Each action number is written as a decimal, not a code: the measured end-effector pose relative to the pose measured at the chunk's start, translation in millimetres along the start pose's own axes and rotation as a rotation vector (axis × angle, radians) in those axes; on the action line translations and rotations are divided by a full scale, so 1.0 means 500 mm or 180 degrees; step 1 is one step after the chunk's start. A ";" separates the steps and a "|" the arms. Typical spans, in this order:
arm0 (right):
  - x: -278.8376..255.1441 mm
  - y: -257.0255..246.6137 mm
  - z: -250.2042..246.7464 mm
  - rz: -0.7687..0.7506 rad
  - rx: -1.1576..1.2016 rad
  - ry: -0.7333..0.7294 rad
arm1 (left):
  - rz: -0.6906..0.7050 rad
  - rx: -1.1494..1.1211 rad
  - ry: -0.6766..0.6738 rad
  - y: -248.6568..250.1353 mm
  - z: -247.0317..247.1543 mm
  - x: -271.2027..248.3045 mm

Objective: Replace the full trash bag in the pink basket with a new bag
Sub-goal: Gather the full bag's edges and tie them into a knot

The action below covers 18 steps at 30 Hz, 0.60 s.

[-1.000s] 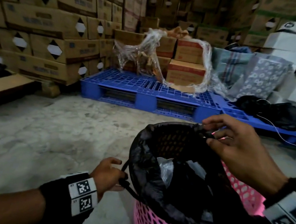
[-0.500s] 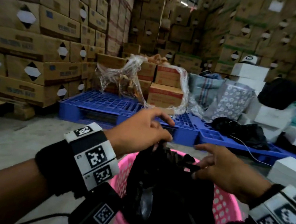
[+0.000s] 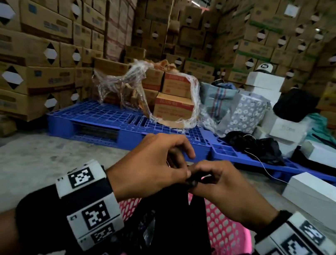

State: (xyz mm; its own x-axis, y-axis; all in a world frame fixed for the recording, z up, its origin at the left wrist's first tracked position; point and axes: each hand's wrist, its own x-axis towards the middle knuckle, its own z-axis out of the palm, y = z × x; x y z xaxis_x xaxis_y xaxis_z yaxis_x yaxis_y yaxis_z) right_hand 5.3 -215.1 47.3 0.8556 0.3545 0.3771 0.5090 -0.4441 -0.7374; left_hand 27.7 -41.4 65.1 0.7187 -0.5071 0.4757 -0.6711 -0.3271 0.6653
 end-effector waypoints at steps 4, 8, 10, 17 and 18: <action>-0.006 0.003 0.009 -0.0134 -0.0097 -0.0016 | -0.0142 0.0474 -0.0605 -0.050 -0.004 0.007; -0.014 0.000 -0.001 -0.0103 -0.0086 -0.0180 | -0.0427 0.0206 -0.0772 -0.081 -0.011 0.012; -0.018 0.009 -0.019 -0.0072 -0.0248 -0.0218 | -0.0532 0.0026 -0.0591 -0.078 -0.021 0.014; -0.050 0.046 -0.099 0.0695 -0.0557 -0.0724 | -0.0850 0.0640 -0.0212 -0.128 -0.062 -0.014; -0.054 0.052 -0.103 0.0779 -0.0448 -0.0707 | -0.0887 0.0603 -0.0124 -0.138 -0.061 -0.020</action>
State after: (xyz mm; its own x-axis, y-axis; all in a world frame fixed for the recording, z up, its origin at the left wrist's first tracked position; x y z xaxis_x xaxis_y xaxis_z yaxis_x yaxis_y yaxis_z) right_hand 0.4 -278.5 46.9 0.9203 0.3871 0.0564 0.3127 -0.6413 -0.7006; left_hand 72.5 10.6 32.4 0.8742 -0.4063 0.2658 -0.4743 -0.5979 0.6461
